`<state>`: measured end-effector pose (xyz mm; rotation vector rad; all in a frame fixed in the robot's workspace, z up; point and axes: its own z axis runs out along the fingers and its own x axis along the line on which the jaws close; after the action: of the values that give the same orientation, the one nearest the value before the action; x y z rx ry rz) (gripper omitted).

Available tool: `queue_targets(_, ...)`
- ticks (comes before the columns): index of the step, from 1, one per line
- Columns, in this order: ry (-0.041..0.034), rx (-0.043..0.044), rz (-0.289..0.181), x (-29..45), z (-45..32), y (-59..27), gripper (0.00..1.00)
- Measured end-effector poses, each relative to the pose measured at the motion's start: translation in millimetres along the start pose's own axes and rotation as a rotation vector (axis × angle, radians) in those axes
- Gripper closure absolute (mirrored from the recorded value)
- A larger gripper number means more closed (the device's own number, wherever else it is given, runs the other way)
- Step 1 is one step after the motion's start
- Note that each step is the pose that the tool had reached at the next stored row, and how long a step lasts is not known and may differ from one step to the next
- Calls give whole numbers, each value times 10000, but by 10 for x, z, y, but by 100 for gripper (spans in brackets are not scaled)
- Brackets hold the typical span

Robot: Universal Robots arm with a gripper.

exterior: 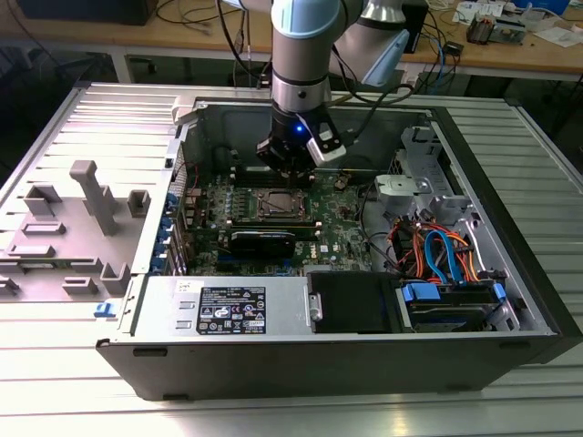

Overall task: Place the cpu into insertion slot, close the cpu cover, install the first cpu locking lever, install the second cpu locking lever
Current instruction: 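Install the first cpu locking lever, then install the second cpu locking lever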

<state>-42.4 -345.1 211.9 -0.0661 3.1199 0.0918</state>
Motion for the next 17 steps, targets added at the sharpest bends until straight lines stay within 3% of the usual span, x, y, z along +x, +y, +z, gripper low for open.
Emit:
queue_targets(10,0,2,-1,-2,-1,-11,89)
queue_targets(17,0,1,-1,1,-4,-68,89)
